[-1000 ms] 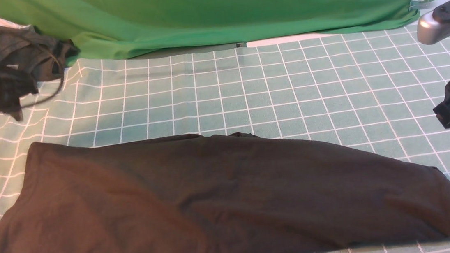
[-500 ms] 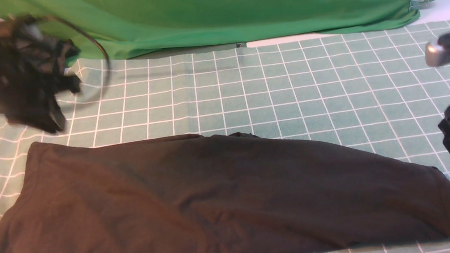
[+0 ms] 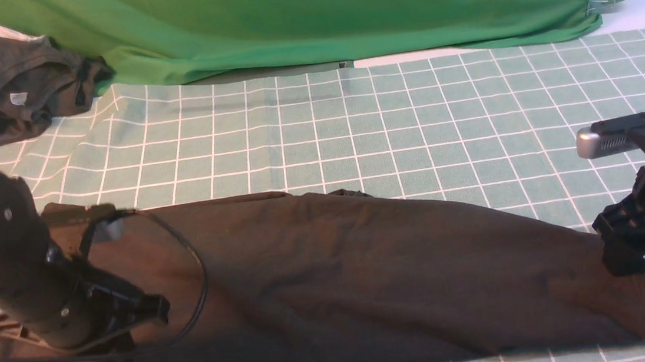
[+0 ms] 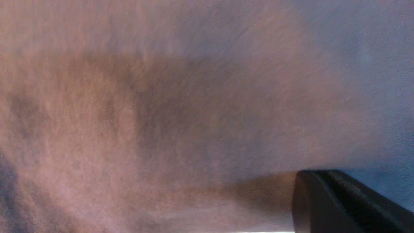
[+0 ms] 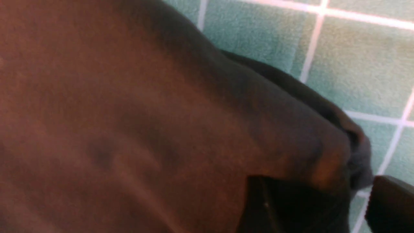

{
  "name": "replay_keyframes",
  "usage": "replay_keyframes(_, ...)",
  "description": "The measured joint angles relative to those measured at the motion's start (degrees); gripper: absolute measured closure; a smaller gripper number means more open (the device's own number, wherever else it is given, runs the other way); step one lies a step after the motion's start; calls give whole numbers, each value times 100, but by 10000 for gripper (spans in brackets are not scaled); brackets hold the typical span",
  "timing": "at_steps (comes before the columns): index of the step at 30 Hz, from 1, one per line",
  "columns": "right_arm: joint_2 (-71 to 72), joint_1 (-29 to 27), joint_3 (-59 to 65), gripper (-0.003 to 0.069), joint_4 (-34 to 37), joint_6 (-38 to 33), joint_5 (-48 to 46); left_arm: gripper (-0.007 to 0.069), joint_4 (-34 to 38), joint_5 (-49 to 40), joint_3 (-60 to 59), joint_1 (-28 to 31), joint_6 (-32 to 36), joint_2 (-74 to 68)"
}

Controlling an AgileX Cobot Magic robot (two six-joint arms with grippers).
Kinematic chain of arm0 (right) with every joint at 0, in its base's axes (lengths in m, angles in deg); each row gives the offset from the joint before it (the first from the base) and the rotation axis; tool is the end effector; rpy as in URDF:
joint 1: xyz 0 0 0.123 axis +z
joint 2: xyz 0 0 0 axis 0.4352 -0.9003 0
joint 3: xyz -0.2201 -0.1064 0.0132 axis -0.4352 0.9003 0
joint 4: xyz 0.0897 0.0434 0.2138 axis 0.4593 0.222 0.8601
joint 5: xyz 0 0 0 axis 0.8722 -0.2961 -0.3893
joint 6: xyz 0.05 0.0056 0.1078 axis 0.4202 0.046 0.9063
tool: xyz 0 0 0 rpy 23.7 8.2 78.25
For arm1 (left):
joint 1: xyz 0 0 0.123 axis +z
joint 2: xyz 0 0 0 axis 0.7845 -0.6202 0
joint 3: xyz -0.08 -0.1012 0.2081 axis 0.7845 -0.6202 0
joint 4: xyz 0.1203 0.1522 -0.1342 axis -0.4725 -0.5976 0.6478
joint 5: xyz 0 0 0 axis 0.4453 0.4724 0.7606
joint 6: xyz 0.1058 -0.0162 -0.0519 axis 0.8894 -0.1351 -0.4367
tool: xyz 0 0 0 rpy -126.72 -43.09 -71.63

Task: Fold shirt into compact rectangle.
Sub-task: 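Pull the folded dark garment lengthwise by its ends to straighten it flat on the table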

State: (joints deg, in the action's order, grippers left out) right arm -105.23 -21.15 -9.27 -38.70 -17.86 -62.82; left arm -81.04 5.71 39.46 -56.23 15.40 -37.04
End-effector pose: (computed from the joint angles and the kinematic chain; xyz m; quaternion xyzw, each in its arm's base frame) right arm 0.2803 0.0409 0.1166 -0.1096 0.9910 0.0754 0.0173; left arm 0.2335 -0.0271 0.1230 -0.0083 0.9978 -0.0407 0.0523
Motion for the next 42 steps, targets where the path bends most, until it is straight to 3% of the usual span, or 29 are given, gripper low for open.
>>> replay_keyframes(6,-94,0,0,547,31,-350,122,619,21,189,-58,0,-39,0)
replay_keyframes(8,-83,0,-12,597,31,-386,162,619,22,194,-58,0,-46,0)
replay_keyframes(22,-15,0,-511,615,-397,-405,-380,617,27,181,-58,0,-66,1)
replay_keyframes(26,-91,0,-511,573,-647,-197,-461,617,27,123,-58,0,-66,6)
replay_keyframes(27,-100,0,-528,500,-819,80,-392,617,27,101,-58,0,-66,11)
replay_keyframes(29,-100,0,-569,448,-898,238,-392,617,27,80,-58,0,-66,31)
replay_keyframes(30,-100,0,-682,349,-990,532,-506,617,27,55,-58,0,-66,83)
replay_keyframes(33,-92,0,-880,153,-1029,833,-913,617,29,18,-58,0,-66,292)
replay_keyframes(34,-93,0,-898,141,-1021,846,-941,617,29,18,-58,0,-66,311)
replay_keyframes(36,-72,0,-923,41,-966,865,-1193,617,34,8,-58,0,-66,648)
replay_keyframes(42,-66,0,-572,25,-910,967,-764,617,174,-32,-58,0,-66,1660)
